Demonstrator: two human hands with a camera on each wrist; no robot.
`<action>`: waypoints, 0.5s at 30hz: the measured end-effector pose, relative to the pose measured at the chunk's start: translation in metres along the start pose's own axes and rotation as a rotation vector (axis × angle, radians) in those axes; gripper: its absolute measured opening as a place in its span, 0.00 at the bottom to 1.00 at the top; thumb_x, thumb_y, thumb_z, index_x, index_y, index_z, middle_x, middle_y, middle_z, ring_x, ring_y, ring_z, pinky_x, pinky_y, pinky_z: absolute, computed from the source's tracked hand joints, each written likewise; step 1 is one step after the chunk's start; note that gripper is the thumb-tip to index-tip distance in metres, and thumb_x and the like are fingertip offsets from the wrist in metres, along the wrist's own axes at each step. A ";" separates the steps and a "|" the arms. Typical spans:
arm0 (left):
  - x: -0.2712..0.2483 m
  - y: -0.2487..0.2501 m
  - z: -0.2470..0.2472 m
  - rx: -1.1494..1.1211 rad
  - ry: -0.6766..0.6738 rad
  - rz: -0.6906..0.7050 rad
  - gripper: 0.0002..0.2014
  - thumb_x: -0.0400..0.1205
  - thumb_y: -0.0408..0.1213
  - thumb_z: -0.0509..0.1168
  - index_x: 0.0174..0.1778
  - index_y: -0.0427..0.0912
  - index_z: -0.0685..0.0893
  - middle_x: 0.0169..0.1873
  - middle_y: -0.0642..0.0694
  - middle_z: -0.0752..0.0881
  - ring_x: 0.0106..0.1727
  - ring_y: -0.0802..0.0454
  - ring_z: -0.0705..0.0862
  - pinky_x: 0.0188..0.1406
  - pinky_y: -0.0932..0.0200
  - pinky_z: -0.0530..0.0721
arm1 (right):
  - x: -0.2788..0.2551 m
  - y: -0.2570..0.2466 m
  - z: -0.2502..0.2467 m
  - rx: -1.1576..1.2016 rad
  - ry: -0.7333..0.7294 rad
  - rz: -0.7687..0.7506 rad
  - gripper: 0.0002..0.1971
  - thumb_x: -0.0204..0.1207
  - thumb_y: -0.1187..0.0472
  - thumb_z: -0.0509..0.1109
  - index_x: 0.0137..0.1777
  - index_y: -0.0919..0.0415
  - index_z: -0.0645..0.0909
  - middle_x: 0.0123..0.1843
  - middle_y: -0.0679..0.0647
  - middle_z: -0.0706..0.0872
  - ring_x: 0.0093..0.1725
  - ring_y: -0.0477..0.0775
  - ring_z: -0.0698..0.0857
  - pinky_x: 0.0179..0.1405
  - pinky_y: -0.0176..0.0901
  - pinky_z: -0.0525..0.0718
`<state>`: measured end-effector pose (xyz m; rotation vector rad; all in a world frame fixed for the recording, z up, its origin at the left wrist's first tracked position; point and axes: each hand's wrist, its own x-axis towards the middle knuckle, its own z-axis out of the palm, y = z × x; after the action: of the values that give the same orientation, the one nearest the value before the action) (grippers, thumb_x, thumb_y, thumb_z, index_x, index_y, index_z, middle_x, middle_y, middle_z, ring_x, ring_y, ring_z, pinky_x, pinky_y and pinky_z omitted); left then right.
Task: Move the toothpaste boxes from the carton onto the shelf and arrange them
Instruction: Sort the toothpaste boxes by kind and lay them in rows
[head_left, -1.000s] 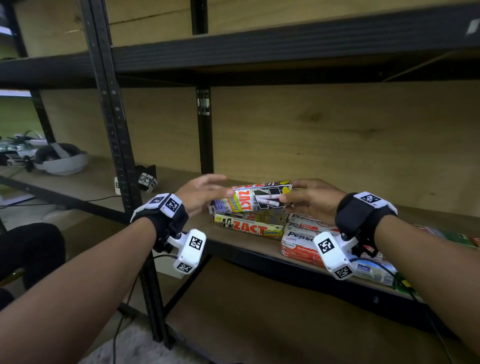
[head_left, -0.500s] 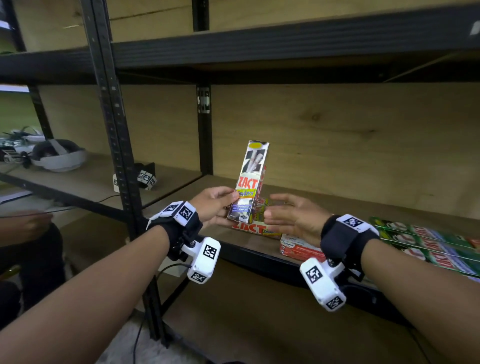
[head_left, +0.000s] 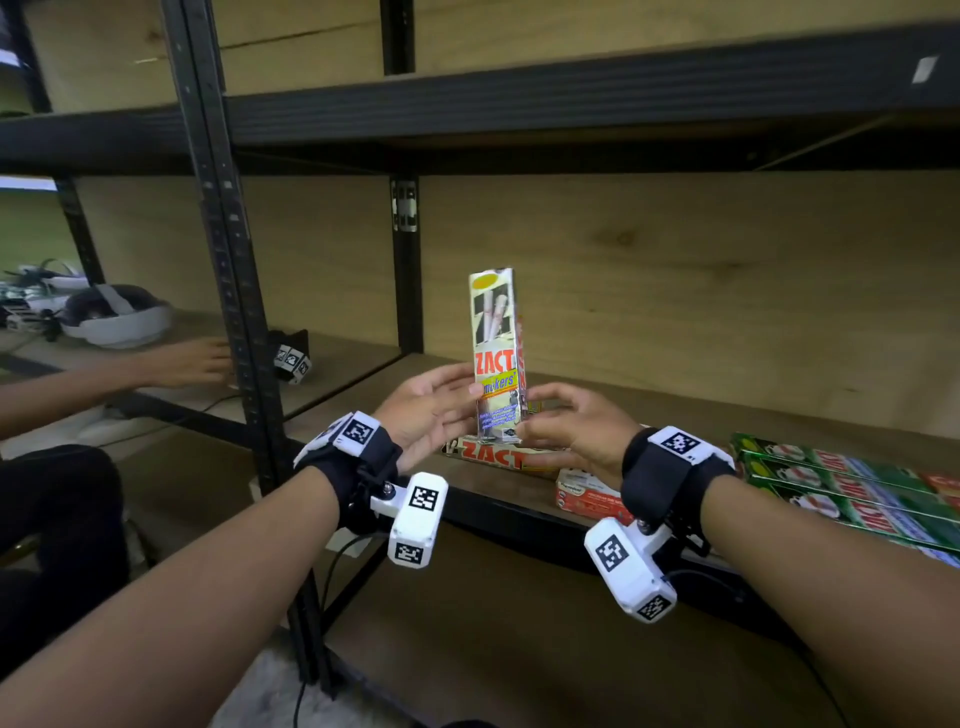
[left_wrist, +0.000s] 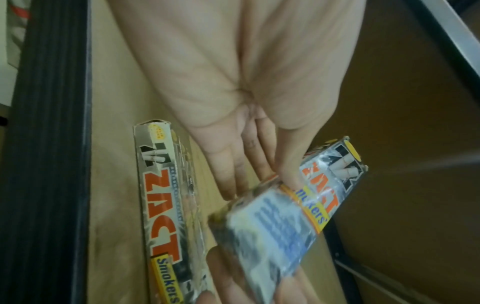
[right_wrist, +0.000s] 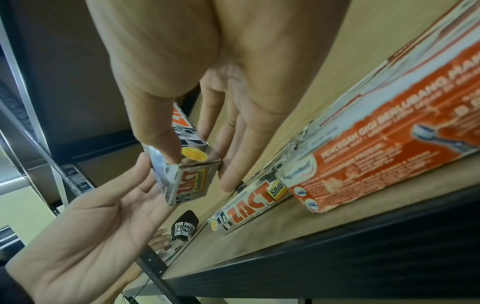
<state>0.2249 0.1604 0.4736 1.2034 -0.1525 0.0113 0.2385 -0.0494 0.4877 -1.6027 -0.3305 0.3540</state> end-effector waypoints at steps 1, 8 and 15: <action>0.000 0.003 0.000 -0.035 0.004 0.032 0.25 0.80 0.26 0.69 0.74 0.35 0.73 0.66 0.34 0.84 0.63 0.39 0.87 0.56 0.48 0.88 | -0.002 -0.001 -0.001 0.004 -0.012 0.004 0.23 0.73 0.76 0.75 0.66 0.60 0.80 0.59 0.65 0.89 0.54 0.60 0.91 0.50 0.55 0.91; -0.004 0.020 -0.017 -0.113 0.102 0.158 0.37 0.77 0.24 0.71 0.81 0.47 0.66 0.67 0.35 0.83 0.62 0.38 0.87 0.50 0.49 0.90 | -0.019 -0.009 -0.017 0.047 -0.137 0.112 0.17 0.83 0.70 0.62 0.70 0.61 0.81 0.60 0.67 0.88 0.53 0.67 0.90 0.53 0.58 0.90; -0.013 0.020 -0.047 0.187 0.027 0.042 0.36 0.73 0.23 0.74 0.78 0.47 0.74 0.74 0.51 0.77 0.64 0.48 0.86 0.57 0.51 0.88 | -0.021 -0.007 -0.024 -0.018 -0.163 0.161 0.22 0.74 0.66 0.78 0.67 0.65 0.79 0.57 0.63 0.85 0.43 0.60 0.90 0.52 0.55 0.91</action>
<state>0.2155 0.2124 0.4739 1.3855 -0.1554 0.0800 0.2301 -0.0798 0.4966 -1.6257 -0.3303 0.6092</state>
